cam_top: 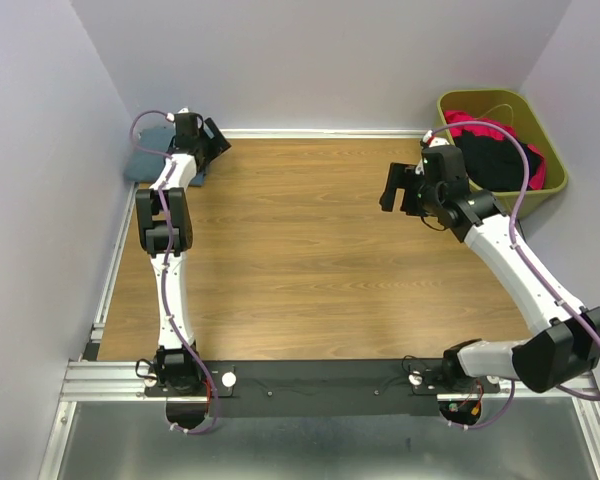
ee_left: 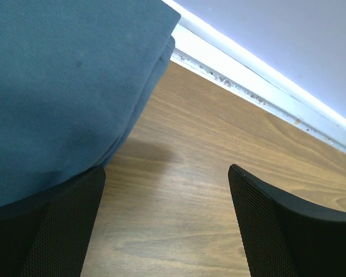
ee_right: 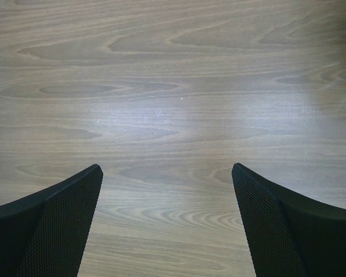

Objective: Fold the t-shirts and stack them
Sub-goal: Neatly place the folded tshirt to the corner, then reset both grippers

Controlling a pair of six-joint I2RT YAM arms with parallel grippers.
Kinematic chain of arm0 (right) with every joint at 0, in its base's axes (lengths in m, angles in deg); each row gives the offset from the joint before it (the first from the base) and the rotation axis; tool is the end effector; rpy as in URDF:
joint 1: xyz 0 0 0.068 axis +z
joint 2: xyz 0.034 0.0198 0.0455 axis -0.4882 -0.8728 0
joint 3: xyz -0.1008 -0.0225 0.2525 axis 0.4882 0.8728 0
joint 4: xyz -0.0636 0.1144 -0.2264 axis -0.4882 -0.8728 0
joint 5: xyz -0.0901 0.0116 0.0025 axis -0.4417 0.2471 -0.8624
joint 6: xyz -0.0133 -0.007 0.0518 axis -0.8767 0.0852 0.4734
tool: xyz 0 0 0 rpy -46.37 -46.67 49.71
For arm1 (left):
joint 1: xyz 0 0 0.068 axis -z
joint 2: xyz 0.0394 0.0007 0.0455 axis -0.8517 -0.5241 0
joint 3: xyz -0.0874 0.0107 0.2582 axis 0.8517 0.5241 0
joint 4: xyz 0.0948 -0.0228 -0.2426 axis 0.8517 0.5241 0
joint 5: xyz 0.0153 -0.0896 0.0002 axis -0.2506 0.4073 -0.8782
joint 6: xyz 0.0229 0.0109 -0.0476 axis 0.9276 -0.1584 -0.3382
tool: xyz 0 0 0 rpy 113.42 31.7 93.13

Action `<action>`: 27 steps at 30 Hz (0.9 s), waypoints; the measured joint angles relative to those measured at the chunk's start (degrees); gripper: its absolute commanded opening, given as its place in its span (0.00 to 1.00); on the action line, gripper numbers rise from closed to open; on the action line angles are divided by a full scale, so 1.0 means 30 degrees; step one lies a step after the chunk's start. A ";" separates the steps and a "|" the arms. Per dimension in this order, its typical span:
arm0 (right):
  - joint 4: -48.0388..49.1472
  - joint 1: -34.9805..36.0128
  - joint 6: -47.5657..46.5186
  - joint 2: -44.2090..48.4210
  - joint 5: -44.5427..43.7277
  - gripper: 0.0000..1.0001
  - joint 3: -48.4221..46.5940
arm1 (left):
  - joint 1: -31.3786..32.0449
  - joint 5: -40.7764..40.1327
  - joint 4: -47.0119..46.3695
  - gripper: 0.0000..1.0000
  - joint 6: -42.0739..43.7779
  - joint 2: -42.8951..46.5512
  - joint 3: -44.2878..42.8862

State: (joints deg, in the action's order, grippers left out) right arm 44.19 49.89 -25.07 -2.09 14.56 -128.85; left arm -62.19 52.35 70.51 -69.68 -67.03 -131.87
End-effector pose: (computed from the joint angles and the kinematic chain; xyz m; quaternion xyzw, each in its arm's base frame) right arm 0.2678 0.0969 0.3454 0.0253 0.9029 0.1062 0.4157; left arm 0.5747 0.0336 0.1627 -0.2623 0.8427 -0.1789 0.4347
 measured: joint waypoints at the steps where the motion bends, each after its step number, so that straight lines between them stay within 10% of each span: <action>1: -0.0007 0.0000 0.0000 0.0066 -0.0022 1.00 0.0007 | -0.0022 0.0007 -0.0153 0.95 -0.0299 0.0000 0.0051; 19: -0.0226 0.0000 0.0189 0.1559 -0.0364 1.00 0.0685 | -0.0335 0.0386 -0.2885 0.96 -0.2441 -0.0153 -0.0197; 27: -0.0328 0.0000 0.0248 0.3213 -0.1435 1.00 0.1049 | 0.0809 0.0627 -0.3636 0.96 0.0007 0.4554 0.6047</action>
State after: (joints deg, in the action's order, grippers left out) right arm 43.21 49.89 -24.33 7.55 10.25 -125.70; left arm -59.76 54.23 59.61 -69.66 -53.36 -113.73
